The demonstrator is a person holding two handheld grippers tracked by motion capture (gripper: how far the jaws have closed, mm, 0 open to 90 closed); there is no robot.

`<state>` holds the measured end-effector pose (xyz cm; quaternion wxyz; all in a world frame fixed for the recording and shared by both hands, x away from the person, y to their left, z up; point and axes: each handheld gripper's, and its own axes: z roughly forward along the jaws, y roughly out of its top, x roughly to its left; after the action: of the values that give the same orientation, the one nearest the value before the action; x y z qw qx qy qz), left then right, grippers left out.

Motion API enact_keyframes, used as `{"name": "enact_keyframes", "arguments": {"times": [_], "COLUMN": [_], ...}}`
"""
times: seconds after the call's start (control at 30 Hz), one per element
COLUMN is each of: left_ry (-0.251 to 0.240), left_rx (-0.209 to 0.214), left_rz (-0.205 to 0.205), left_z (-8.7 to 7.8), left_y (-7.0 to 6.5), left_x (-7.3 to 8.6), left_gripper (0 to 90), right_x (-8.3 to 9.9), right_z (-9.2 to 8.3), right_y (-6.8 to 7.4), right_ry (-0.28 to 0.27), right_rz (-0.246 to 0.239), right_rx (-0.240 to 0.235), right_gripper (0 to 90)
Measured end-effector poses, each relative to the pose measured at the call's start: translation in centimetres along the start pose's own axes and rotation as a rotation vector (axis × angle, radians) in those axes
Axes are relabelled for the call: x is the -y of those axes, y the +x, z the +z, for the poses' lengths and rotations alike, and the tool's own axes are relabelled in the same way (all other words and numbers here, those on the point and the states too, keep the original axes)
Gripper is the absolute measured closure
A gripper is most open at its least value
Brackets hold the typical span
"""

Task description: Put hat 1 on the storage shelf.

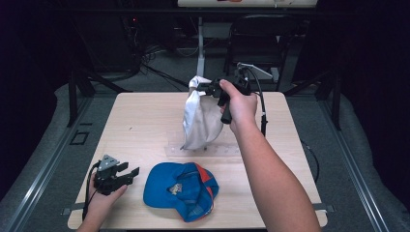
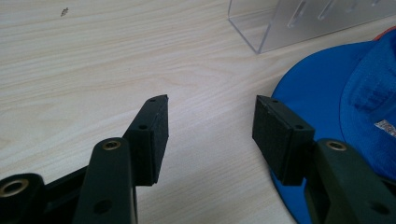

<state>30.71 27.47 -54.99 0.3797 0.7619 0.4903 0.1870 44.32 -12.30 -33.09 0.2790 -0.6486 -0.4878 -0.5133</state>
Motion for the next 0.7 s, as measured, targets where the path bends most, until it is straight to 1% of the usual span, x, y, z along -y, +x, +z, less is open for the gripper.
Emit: {"name": "enact_keyframes", "arguments": {"times": [0.17, 0.27, 0.3, 0.37, 0.4, 0.43, 0.47, 0.53, 0.67, 0.7], "left_ry": [-0.004, -0.006, -0.006, -0.011, -0.014, -0.017, -0.017, -0.026, -0.040, -0.041], "left_rx": [0.005, 0.010, 0.010, 0.010, 0.012, 0.012, 0.018, 0.017, 0.027, 0.038], "left_rz": [0.007, 0.024, 0.024, 0.029, 0.030, 0.033, 0.042, 0.040, 0.052, 0.054], "left_z": [0.1, 0.2, 0.2, 0.1, 0.1, 0.0, -0.1, -0.1, -0.1, -0.1], "left_y": [-0.2, -0.4, -0.4, -0.7, -0.8, -0.8, -1.0, -1.1, -1.6, -1.8], "left_x": [-0.1, -0.1, -0.1, -0.2, -0.2, -0.3, -0.4, -0.5, -0.8, -1.0], "left_gripper": [45.8, 45.7, 45.7, 45.7, 45.5, 45.4, 45.1, 45.0, 45.0, 45.0], "right_x": [0.1, 0.3, 0.3, 0.4, 0.5, 0.6, 0.7, 0.7, 0.9, 0.9], "right_z": [0.3, 0.8, 0.8, 1.1, 1.6, 1.7, 1.9, 2.2, 2.7, 2.9], "right_y": [0.0, 0.2, 0.2, 0.2, 0.2, 0.2, 0.2, 0.2, 0.2, 0.2], "right_ry": [0.002, 0.008, 0.008, 0.014, 0.026, 0.023, 0.027, 0.033, 0.035, 0.036], "right_rz": [0.001, -0.003, -0.003, -0.004, -0.006, -0.006, -0.008, -0.009, -0.008, -0.009], "right_rx": [-0.009, -0.018, -0.018, -0.021, -0.021, -0.023, -0.027, -0.026, -0.031, -0.034], "right_gripper": [80.6, 80.4, 80.4, 80.3, 80.3, 80.3, 80.3, 80.2, 80.2, 80.2]}}
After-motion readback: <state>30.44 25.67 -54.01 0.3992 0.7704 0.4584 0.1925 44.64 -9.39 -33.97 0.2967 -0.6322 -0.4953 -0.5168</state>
